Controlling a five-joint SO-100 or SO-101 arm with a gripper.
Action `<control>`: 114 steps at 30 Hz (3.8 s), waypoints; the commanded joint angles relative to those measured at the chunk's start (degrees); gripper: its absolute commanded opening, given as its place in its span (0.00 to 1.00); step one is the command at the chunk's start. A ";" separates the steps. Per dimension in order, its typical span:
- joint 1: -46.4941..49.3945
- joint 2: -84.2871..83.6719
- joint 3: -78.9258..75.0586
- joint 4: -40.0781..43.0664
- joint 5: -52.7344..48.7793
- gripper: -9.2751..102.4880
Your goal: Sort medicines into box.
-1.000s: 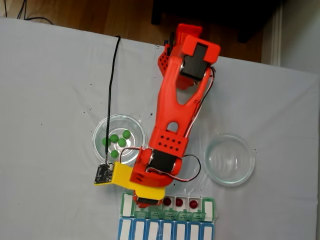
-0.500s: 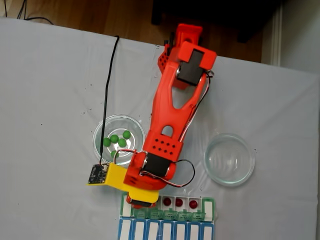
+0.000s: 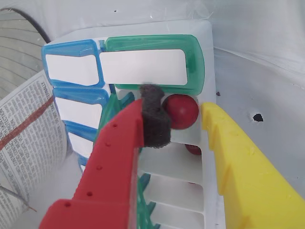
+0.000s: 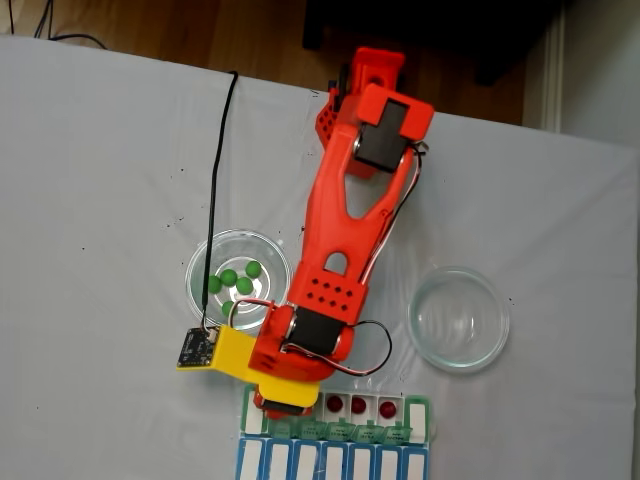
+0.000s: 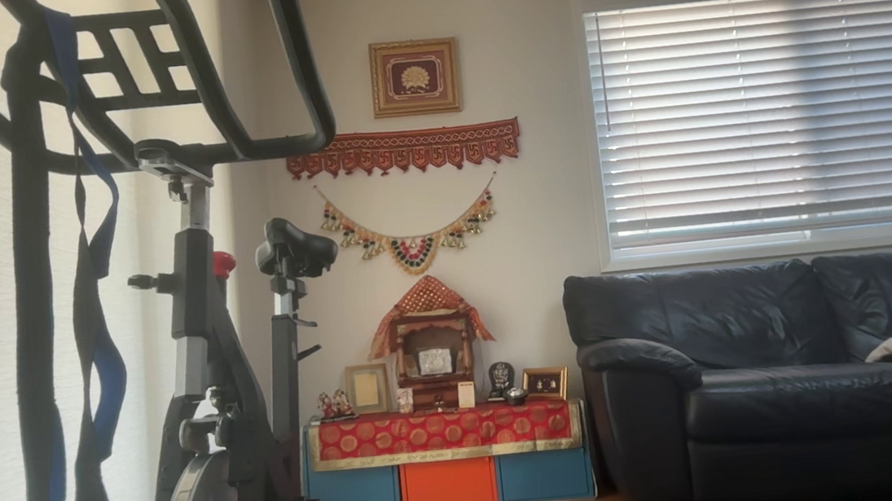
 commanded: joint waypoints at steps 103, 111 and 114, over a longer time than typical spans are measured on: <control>22.94 5.62 -6.68 42.36 -53.26 0.10; 22.06 8.61 2.55 33.66 -57.83 0.10; 20.30 11.25 6.94 29.36 -55.81 0.10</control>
